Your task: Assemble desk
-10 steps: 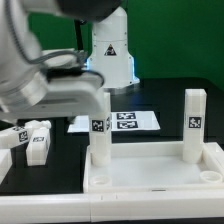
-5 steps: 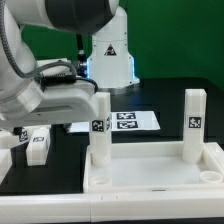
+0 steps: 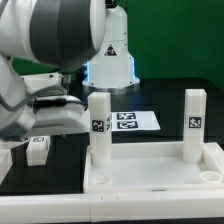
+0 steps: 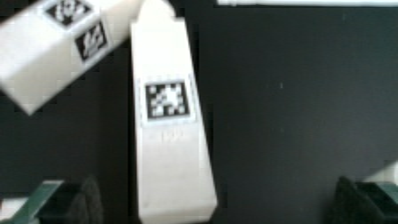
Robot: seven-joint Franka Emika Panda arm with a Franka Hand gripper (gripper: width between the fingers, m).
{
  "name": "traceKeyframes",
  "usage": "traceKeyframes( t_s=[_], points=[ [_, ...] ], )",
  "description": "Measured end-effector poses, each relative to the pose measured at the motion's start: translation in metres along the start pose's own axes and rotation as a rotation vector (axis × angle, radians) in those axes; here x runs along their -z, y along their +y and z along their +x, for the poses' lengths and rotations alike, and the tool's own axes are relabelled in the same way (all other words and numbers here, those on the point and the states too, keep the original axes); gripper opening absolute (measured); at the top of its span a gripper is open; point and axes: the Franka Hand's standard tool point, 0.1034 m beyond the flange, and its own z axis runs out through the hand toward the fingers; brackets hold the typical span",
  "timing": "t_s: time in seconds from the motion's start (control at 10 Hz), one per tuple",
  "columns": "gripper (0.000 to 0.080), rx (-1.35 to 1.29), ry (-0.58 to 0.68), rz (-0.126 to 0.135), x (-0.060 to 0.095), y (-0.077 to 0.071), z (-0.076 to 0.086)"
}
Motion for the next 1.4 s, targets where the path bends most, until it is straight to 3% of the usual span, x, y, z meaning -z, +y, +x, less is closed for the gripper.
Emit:
traceKeyframes(
  t_s=[0.2, 0.6, 1.0, 1.4],
  points=[
    [0.0649, -0.001, 0.011, -0.004, 0.001, 0.002, 0.002],
    [0.0649, -0.043, -0.091, -0.006, -0.027, 0.01, 0.007],
    [0.0649, -0.046, -0.091, -0.006, -0.029, 0.01, 0.007],
    [0.0648, -0.054, -0.095, -0.027, -0.033, 0.011, 0.009]
  ],
)
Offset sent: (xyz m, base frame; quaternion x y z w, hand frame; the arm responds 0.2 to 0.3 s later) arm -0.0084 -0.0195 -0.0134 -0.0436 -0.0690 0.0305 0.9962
